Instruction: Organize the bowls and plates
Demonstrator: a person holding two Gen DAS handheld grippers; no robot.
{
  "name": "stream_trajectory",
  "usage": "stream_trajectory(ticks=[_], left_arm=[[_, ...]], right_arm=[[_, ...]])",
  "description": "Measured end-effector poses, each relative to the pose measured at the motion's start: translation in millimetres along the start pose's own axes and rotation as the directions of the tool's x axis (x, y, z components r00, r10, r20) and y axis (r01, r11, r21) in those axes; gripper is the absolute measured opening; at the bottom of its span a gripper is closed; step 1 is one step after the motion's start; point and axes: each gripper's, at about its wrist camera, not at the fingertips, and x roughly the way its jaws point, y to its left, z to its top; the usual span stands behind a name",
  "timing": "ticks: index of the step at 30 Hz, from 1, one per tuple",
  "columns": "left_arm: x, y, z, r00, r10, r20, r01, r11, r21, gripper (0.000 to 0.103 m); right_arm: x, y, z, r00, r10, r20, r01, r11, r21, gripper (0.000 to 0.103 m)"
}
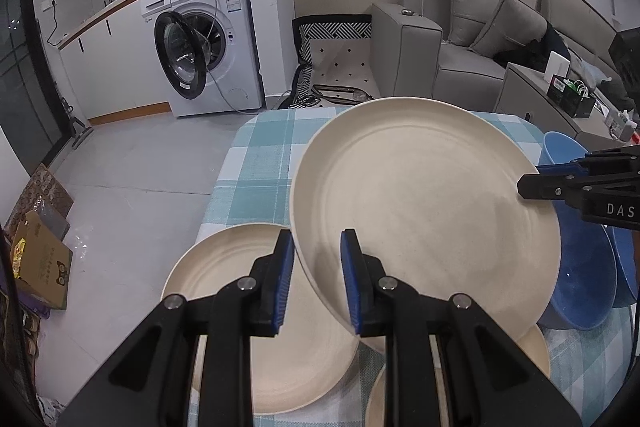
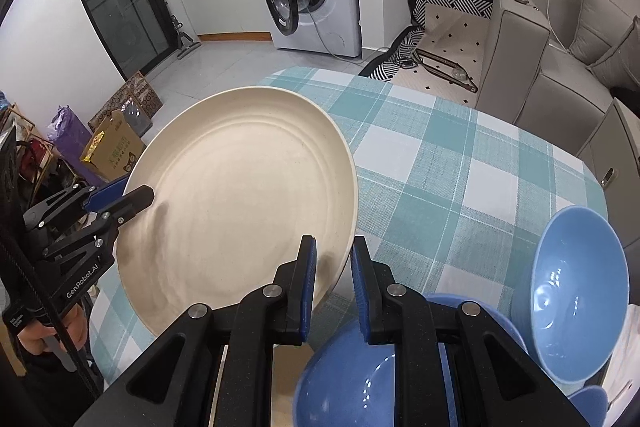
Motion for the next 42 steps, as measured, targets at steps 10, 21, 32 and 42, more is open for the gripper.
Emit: stream_trajectory(ticks=[10,21,32,42], left_arm=[[-30,-1,-21,0.999,-0.009,0.037,0.009,1.000,0.003,0.022],[-52,1,-42,0.998,-0.001,0.061,0.002,1.000,-0.014,0.022],[-62,-2,-60,0.998,-0.011,0.064,0.012,1.000,-0.010,0.022],[-63,-9,-83,0.999,-0.033,0.043,0.033,0.999,-0.005,0.022]], right_arm=[[-25,14,-26,0.999,0.005,0.038,-0.005,1.000,-0.008,0.018],[-43,27,-52,0.995,0.043,0.085,-0.043,0.999,-0.002,0.018],[-56,30,-85,0.989,0.069,0.127,-0.071,0.997,0.013,0.018],[-54,29,-116,0.986,0.080,0.145,-0.087,0.996,0.038,0.018]])
